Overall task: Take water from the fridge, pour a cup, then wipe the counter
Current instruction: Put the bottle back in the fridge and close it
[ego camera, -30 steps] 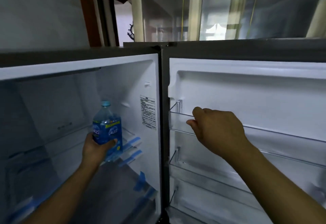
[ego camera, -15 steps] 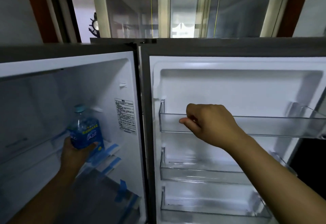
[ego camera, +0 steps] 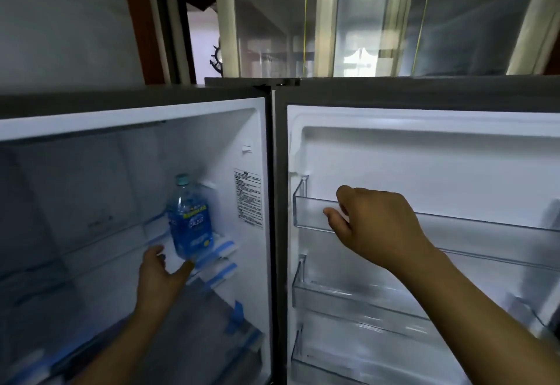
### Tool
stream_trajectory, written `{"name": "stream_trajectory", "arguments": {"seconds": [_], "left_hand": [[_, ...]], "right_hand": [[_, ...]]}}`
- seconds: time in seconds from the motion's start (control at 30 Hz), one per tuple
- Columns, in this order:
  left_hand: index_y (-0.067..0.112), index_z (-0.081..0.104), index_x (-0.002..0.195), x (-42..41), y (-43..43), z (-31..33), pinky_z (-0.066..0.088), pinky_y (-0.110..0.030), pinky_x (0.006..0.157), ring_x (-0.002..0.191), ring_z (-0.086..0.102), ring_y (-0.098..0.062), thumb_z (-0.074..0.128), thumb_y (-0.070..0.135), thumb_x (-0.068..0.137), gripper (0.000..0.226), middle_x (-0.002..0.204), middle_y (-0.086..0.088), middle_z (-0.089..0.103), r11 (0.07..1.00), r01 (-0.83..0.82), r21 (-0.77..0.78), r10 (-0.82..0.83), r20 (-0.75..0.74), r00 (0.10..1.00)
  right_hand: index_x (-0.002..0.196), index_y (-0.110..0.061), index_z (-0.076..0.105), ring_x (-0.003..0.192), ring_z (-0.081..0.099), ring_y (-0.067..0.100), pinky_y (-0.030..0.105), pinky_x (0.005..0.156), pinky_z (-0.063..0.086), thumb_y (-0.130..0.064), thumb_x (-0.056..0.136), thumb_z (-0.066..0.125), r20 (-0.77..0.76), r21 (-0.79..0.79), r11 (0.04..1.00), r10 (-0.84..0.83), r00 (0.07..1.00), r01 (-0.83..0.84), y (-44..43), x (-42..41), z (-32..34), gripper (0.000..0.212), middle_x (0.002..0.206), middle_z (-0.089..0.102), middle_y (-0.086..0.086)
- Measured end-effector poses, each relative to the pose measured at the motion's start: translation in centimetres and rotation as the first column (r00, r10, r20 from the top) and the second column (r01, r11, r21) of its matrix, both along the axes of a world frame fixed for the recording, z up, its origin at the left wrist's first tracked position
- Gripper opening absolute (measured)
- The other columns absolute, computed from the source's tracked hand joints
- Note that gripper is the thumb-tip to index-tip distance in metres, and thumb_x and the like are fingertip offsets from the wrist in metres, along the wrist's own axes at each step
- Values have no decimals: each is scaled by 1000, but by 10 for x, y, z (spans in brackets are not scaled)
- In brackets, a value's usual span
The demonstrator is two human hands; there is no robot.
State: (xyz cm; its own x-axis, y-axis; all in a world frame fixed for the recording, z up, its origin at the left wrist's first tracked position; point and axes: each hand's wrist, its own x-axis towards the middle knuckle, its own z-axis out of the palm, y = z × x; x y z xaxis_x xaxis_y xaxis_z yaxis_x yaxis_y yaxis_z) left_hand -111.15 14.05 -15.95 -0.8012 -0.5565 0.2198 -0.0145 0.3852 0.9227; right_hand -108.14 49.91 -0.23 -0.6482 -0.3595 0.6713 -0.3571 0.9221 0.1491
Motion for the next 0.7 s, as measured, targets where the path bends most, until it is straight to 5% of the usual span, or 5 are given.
{"name": "stream_trajectory", "arguments": {"seconds": [0.13,0.27,0.37,0.57,0.7], "left_hand": [[10,51,124,42,27,25,46,-37,91,112,59,-29,80,11,80,53,119,-11,59,997,34,-67,-41,-99,994],[25,60,108,79,70,83,47,-22,88,96,62,-4,78,14,82,33,107,4,65,966,176,-191,-215,-210,954],[36,59,100,98,107,128,47,-16,89,98,61,-2,76,19,84,29,105,11,66,899,288,-330,-381,-267,885],[31,55,124,111,170,180,43,-18,94,112,53,-1,66,45,88,40,124,15,57,660,429,-616,-637,-157,755],[36,56,115,135,205,183,50,-26,90,107,55,-2,53,75,74,57,116,16,60,377,598,-707,-830,29,557]], "right_hand": [[69,-12,53,37,29,19,20,45,14,-34,84,69,-43,-4,1000,0,999,0,-13,8,-2,31,48,43,-1],[64,-9,58,34,45,22,17,51,2,-20,67,85,-30,-36,999,-14,999,13,-28,21,-4,29,47,52,4],[65,-10,60,45,52,24,21,50,20,-9,54,86,-18,-42,999,9,1000,-9,-36,43,-3,28,55,56,6],[105,-18,66,86,59,21,34,72,50,-28,92,60,35,-314,944,115,993,-98,-12,129,14,17,95,64,3],[96,-22,66,80,55,6,19,68,47,-31,93,56,-108,-483,870,57,992,-103,11,210,24,13,91,62,-8]]}}
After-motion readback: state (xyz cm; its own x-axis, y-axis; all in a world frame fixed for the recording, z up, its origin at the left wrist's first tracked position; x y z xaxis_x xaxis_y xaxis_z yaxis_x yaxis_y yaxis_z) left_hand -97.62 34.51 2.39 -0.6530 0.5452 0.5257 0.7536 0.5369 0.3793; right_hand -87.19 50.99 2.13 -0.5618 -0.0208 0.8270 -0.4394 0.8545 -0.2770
